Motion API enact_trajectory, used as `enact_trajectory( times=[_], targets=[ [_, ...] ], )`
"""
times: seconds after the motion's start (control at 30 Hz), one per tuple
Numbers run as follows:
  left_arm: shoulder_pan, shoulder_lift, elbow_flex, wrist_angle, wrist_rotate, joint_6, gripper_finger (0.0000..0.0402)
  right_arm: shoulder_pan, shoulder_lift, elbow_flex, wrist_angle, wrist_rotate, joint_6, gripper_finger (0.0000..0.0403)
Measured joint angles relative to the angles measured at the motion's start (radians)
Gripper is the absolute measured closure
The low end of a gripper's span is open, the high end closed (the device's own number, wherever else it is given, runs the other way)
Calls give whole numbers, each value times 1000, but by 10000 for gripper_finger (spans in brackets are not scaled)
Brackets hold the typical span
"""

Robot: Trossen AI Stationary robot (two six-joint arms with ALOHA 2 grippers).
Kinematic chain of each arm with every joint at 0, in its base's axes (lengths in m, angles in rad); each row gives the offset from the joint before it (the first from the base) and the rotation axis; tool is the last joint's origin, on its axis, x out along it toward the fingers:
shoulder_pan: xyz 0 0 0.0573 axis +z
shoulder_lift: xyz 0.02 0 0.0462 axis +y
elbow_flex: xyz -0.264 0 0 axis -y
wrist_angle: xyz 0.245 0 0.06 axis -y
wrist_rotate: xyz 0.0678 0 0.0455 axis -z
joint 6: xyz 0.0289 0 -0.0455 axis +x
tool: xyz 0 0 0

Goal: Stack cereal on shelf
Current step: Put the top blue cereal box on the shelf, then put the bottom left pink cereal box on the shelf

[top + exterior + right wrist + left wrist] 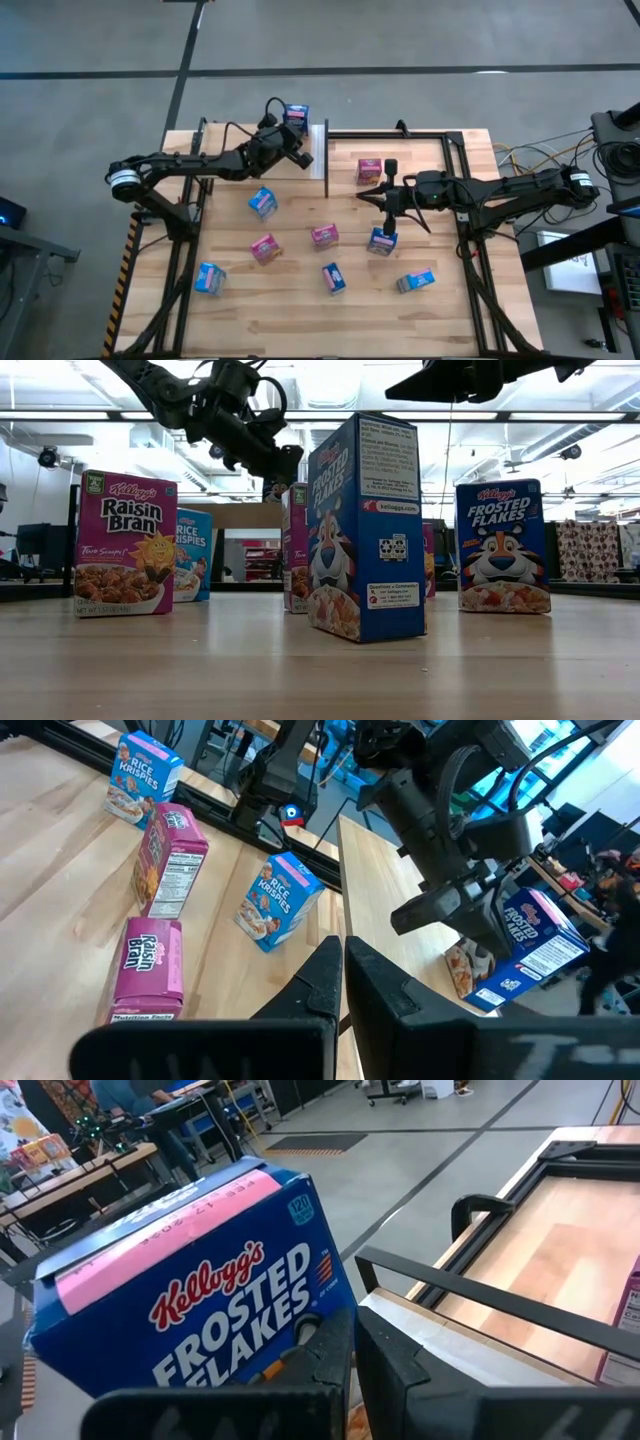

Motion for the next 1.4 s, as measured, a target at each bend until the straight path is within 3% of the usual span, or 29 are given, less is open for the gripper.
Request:
enact_trajectory(
  times=[1.0,1.23,1.4],
  targets=[
    [-8,-13,0,6,0,-36,401,0,0,0,0,0,0,394],
    [-131,-141,0,-156,2,-61,401,0,0,0,0,0,0,394],
    [-230,-257,0,-341,3,-186,401,0,0,0,0,0,0,394]
  ],
)
